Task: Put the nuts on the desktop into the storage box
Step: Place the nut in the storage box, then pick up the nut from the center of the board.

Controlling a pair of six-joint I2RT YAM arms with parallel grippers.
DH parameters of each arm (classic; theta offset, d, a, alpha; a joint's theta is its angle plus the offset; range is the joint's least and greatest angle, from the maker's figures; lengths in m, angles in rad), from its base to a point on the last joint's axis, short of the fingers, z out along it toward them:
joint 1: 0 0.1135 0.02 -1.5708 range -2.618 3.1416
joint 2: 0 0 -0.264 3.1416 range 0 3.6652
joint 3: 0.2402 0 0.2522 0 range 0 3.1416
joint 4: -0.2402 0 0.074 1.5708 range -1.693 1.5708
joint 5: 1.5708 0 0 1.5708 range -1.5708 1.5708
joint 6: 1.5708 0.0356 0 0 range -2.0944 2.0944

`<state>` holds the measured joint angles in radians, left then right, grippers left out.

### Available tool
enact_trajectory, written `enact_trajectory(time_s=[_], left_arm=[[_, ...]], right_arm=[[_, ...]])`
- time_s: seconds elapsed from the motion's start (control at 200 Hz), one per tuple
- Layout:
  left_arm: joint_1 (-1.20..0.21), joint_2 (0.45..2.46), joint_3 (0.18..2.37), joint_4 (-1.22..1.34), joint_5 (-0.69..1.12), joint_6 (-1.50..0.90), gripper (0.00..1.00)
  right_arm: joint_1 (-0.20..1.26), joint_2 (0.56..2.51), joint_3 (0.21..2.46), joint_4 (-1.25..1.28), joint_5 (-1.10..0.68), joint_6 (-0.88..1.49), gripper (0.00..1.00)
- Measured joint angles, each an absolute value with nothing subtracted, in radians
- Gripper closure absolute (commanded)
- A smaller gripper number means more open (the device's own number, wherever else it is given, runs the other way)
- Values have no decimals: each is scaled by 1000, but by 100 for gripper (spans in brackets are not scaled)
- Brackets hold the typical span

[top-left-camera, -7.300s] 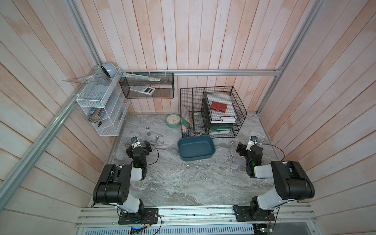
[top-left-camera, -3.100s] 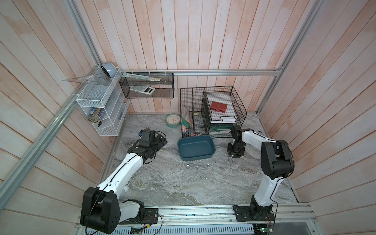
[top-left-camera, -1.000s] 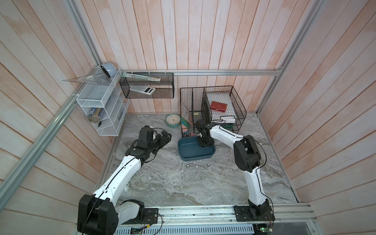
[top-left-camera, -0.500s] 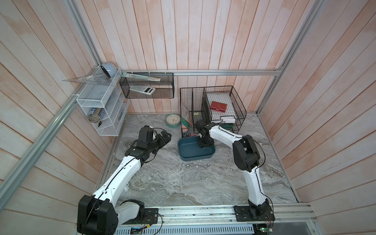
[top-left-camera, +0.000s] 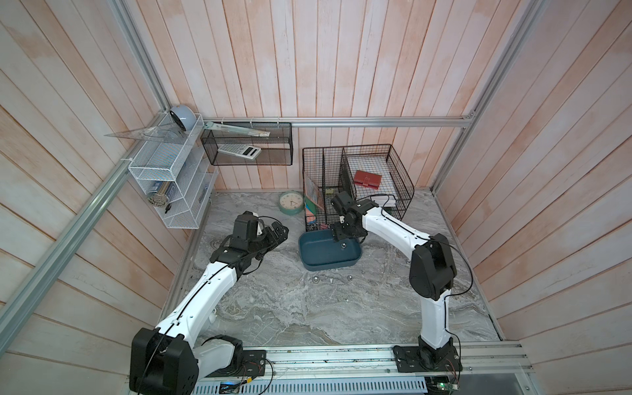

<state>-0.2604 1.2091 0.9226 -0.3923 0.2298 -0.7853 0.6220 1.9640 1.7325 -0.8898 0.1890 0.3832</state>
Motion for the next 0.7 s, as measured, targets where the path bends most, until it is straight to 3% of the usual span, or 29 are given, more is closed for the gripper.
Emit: enact_trajectory(time_s=[0.7], left_arm=[[-406, 1382, 1104, -474, 220, -661, 0]], right_arm=[[608, 1632, 1402, -884, 356, 601, 2]])
